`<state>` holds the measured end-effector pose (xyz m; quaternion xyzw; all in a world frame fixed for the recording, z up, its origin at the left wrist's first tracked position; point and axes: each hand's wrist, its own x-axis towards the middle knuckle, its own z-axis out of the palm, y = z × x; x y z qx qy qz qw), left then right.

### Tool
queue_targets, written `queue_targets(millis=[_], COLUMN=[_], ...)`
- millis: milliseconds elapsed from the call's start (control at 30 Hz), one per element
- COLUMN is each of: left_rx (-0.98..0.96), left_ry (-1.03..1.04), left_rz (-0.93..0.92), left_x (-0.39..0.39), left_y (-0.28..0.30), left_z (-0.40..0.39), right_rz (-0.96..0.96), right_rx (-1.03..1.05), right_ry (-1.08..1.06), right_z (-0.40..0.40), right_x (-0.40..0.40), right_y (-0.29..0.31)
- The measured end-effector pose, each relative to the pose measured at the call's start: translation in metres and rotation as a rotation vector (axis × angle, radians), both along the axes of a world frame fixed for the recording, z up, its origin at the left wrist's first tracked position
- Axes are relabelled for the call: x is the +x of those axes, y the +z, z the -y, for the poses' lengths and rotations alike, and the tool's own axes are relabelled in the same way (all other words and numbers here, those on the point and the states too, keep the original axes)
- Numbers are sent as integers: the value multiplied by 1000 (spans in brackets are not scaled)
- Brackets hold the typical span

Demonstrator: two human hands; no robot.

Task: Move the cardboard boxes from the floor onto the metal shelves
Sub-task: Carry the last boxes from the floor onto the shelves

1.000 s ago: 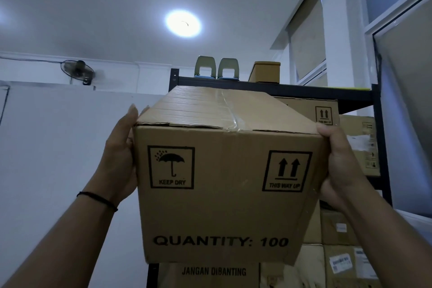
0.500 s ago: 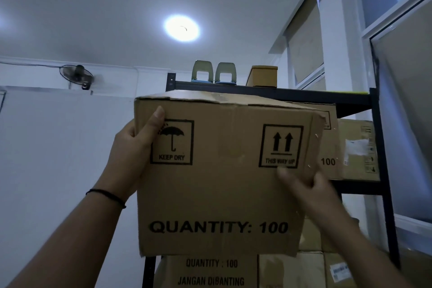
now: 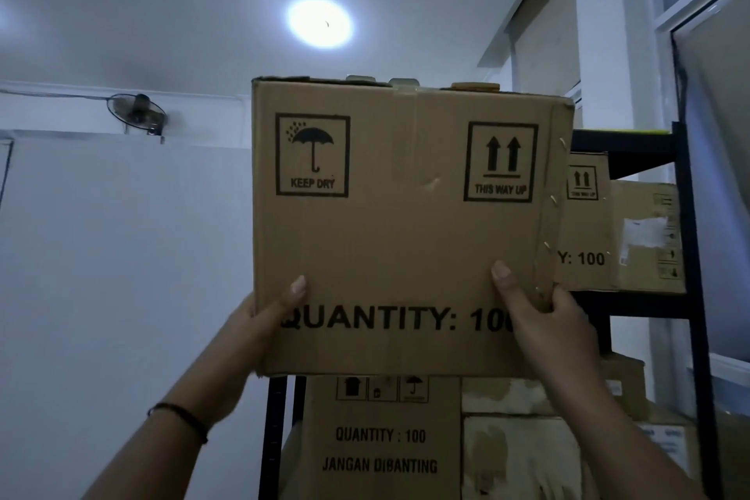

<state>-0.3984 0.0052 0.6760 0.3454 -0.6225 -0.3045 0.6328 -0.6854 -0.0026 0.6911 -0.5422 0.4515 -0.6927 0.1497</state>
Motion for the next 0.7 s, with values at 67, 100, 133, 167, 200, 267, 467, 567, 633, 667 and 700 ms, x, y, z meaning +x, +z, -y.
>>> queue_targets(millis=[67,100,133,167,200,267,467,567,633,667,700], left_rx=[70,64,43,19,2,-21,-45,-34,-48,-60,-69], left_ry=[-52,-65,-67,-61,-52,-47,-98,-81,-58,-50,-40], left_rz=[-101,-128,-139,-152,-161,-169,-184,-173,-179,-177,-180], left_x=[-4,-3,-2,-2,-1,1,4,6,7,7,6], left_y=[-6,-6,-4,-1,2,7,10,11,8,5,3], left_z=[6,9,12,13,15,18,31,38,42,43,43], right_rz=[-58,-83,-99,-112,-115,-82,40,18,6,14,27], right_rx=[1,12,34,70,124,244,152,131,110,99,88], right_ry=[5,11,22,47,83,190,182,117,79,75,73], right_z=[1,2,3,7,10,14,32,34,35,34,33], right_x=[-4,-6,-8,-11,-12,-11,-7,-6,-5,-4,-3], right_y=[8,11,10,8,3,-11,-18,-16,-20,-22,-24])
